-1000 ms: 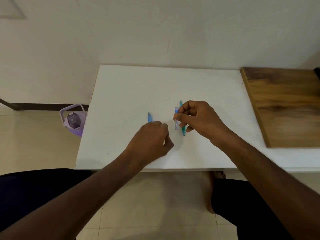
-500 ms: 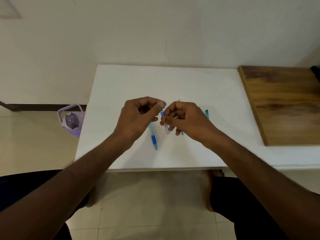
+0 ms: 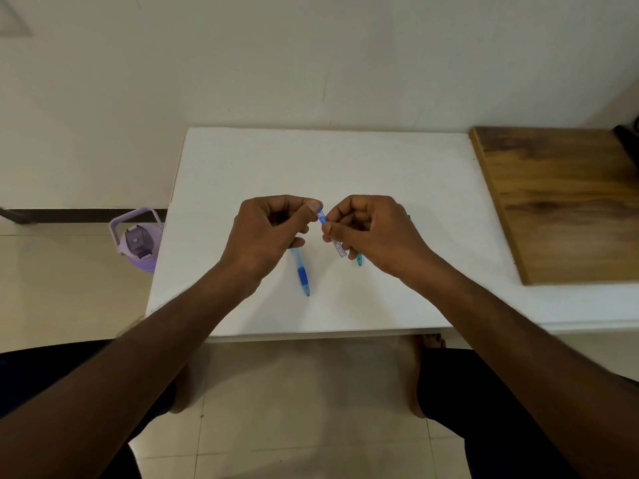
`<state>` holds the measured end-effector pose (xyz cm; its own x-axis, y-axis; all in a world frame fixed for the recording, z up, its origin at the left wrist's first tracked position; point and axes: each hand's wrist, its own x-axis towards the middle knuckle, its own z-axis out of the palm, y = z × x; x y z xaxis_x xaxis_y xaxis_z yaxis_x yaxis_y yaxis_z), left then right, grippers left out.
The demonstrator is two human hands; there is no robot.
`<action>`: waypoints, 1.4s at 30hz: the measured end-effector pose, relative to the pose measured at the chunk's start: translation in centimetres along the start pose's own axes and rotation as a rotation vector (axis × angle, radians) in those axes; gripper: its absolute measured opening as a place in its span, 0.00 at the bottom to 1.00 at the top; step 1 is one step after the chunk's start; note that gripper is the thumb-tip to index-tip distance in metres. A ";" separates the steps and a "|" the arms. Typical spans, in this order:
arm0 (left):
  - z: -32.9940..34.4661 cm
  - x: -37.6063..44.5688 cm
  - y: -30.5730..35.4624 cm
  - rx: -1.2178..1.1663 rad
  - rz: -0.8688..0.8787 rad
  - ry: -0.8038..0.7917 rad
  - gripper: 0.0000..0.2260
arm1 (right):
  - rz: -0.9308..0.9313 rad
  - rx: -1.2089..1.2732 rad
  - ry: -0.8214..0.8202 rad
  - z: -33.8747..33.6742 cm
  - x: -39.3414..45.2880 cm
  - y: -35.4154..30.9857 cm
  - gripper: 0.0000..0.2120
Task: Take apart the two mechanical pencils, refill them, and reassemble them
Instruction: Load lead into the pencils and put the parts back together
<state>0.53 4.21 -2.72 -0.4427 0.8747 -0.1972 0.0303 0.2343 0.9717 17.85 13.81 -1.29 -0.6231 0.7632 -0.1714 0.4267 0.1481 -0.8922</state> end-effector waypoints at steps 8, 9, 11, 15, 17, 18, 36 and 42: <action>0.4 -0.4 -0.1 -0.084 -0.075 0.004 0.08 | -0.007 -0.033 0.014 -0.1 -0.1 -0.1 0.07; 0.6 -0.5 -0.1 -0.102 -0.105 0.013 0.08 | 0.000 -0.025 0.013 0.1 -0.1 0.0 0.07; 1.1 -0.8 -0.2 -0.140 -0.159 0.035 0.08 | 0.008 -0.030 0.028 0.4 -0.2 0.1 0.08; 1.4 -1.1 -0.2 -0.142 -0.183 0.060 0.05 | 0.019 -0.021 0.045 0.9 -0.2 0.2 0.05; 1.2 -1.2 0.0 -0.056 -0.113 0.100 0.06 | 0.031 -0.015 0.042 0.8 -0.2 0.2 0.05; 1.0 -1.2 -0.1 0.065 -0.007 0.129 0.06 | 0.036 -0.018 0.035 0.7 -0.3 0.2 0.05; -1.6 0.3 -1.5 0.611 0.075 0.016 0.09 | 0.334 -0.533 0.230 -5.9 1.5 4.6 0.15; -1.7 0.3 -1.9 0.673 0.068 -0.023 0.09 | 0.308 -0.660 0.223 -5.7 1.9 4.7 0.15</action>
<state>-1.16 3.32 -4.38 -0.4013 0.9038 -0.1487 0.6118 0.3853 0.6908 22.45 19.52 -3.39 -0.2953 0.9294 -0.2213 0.9069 0.1999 -0.3708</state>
